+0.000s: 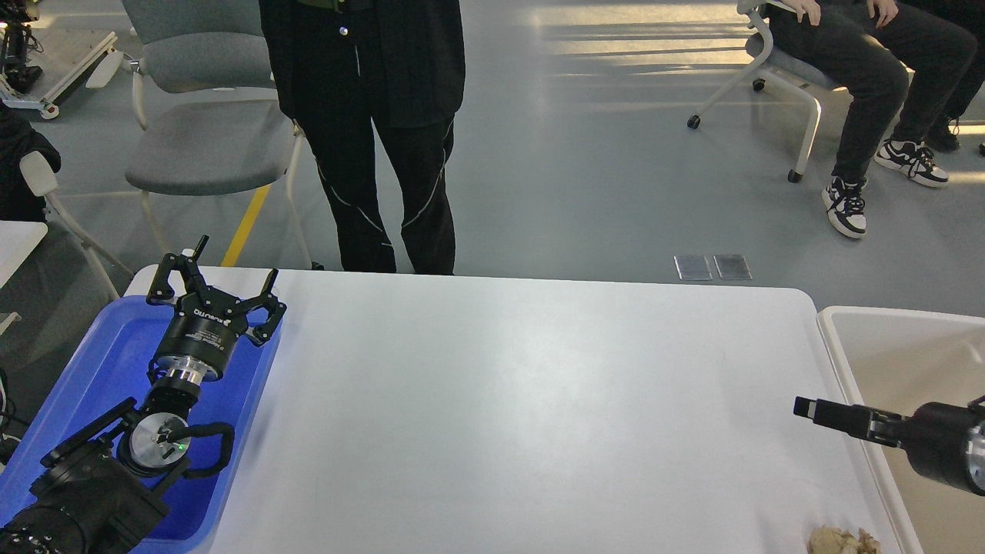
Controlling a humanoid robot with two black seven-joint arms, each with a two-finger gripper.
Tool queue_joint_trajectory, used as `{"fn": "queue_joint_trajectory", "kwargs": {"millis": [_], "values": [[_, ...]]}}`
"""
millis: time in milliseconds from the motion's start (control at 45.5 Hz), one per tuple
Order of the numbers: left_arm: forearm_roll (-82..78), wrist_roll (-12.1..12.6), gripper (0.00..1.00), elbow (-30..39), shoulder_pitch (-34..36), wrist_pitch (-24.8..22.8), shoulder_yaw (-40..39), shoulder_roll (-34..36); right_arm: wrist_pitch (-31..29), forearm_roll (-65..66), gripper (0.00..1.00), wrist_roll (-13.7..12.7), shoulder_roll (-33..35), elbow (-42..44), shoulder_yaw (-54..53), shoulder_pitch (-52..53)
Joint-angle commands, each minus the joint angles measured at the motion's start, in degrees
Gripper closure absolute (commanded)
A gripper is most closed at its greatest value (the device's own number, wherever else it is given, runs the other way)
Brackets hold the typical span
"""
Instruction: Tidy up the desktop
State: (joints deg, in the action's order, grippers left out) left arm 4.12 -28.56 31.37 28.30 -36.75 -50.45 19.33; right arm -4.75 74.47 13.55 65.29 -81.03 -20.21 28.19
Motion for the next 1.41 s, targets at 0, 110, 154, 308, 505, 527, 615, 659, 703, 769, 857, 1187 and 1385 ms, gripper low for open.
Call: {"fn": "queue_joint_trajectory", "kwargs": {"millis": [0,110,154,308,505,527,615,659,703,769,857,1187,1385], "values": [[0.01,0.00,0.00,0.01,0.00,0.01,0.00,0.00,-0.26,9.97,0.01,0.34,3.26,-0.18,6.84,0.29],[0.01,0.00,0.00,0.01,0.00,0.01,0.00,0.00,-0.08,14.99,0.01,2.27,3.35,-0.62,8.52,-0.23],[0.01,0.00,0.00,0.01,0.00,0.01,0.00,0.00,0.01,16.05,0.01,2.36,3.09,-0.62,9.13,-0.59],[0.01,0.00,0.00,0.01,0.00,0.01,0.09,0.00,0.18,17.20,0.01,1.84,2.65,0.43,12.38,-0.59],[0.01,0.00,0.00,0.01,0.00,0.01,0.00,0.00,2.20,17.11,0.00,1.92,-2.36,6.32,13.79,-1.12],[0.01,0.00,0.00,0.01,0.00,0.01,0.00,0.00,2.21,17.11,0.00,1.92,-2.36,6.32,13.97,-1.20],[0.01,0.00,0.00,0.01,0.00,0.01,0.00,0.00,2.82,17.37,0.00,2.10,-2.89,5.97,14.76,-1.99],[0.01,0.00,0.00,0.01,0.00,0.01,0.00,0.00,3.69,17.37,0.00,2.10,-3.24,6.40,14.93,-2.26],[0.01,0.00,0.00,0.01,0.00,0.01,0.00,0.00,4.84,17.46,0.00,2.10,-3.24,7.19,15.11,-2.61],[0.01,0.00,0.00,0.01,0.00,0.01,0.00,0.00,6.25,17.64,0.00,2.36,-3.33,8.08,15.29,-3.57],[0.01,0.00,0.00,0.01,0.00,0.01,0.00,0.00,7.21,19.21,0.00,2.36,-4.20,8.08,16.34,-4.02],[0.01,0.00,0.00,0.01,0.00,0.01,0.00,0.00,12.93,20.80,0.00,2.36,-9.04,14.76,19.50,-4.54],[0.01,0.00,0.00,0.01,0.00,0.01,0.00,0.00,14.25,20.80,0.00,2.36,-10.88,16.78,20.65,-4.46]]}}
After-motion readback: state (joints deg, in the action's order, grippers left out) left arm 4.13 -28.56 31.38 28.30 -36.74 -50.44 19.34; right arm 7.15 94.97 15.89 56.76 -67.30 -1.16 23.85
